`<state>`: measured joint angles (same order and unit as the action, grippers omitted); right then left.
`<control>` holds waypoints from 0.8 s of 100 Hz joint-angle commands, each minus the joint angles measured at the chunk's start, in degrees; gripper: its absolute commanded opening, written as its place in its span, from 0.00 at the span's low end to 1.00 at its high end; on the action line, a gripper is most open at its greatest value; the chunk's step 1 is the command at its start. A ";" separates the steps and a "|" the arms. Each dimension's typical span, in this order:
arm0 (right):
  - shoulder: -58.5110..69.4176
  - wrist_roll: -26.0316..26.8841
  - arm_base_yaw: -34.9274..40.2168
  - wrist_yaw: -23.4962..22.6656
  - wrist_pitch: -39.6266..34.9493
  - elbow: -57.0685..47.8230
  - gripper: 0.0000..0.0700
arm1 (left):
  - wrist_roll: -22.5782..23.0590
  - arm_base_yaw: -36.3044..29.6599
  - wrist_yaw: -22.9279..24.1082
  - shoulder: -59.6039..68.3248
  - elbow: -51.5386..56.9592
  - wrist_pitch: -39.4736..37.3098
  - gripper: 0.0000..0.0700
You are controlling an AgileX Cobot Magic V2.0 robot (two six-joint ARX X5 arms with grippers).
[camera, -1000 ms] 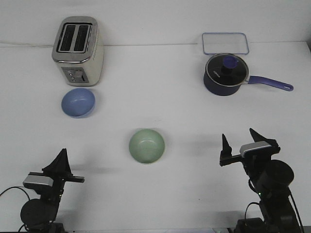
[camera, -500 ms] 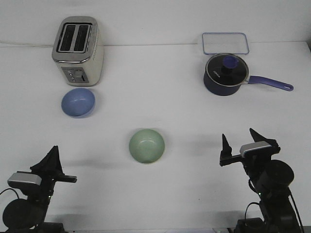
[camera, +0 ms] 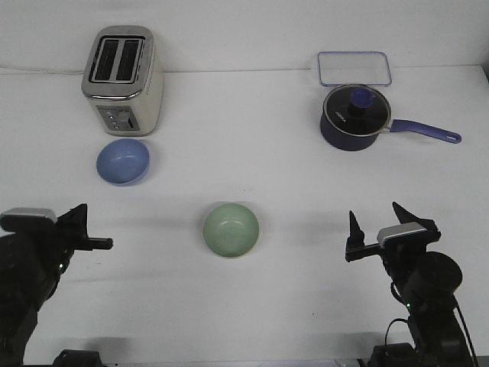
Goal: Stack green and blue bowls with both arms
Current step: 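Raise the left gripper and move it toward the light blue bowl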
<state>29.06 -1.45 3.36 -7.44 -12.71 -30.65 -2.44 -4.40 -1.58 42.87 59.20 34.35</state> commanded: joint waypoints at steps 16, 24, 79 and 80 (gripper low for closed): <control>0.22 0.57 0.11 0.00 0.70 -0.09 0.91 | 0.28 0.00 0.20 13.03 7.93 8.85 0.02; 0.22 0.57 0.11 0.02 0.70 -0.09 0.91 | -0.13 0.00 0.20 15.10 8.04 8.85 0.02; 0.22 0.57 0.11 0.02 0.70 -0.09 0.91 | -0.09 -0.09 0.11 16.46 8.04 9.99 0.13; 0.22 0.57 0.11 0.02 0.70 -0.09 0.91 | -0.09 -0.09 0.11 16.46 8.04 10.08 0.17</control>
<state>29.06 -1.45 3.36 -7.44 -12.71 -30.65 -2.48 -4.38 -1.56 59.07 66.04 44.23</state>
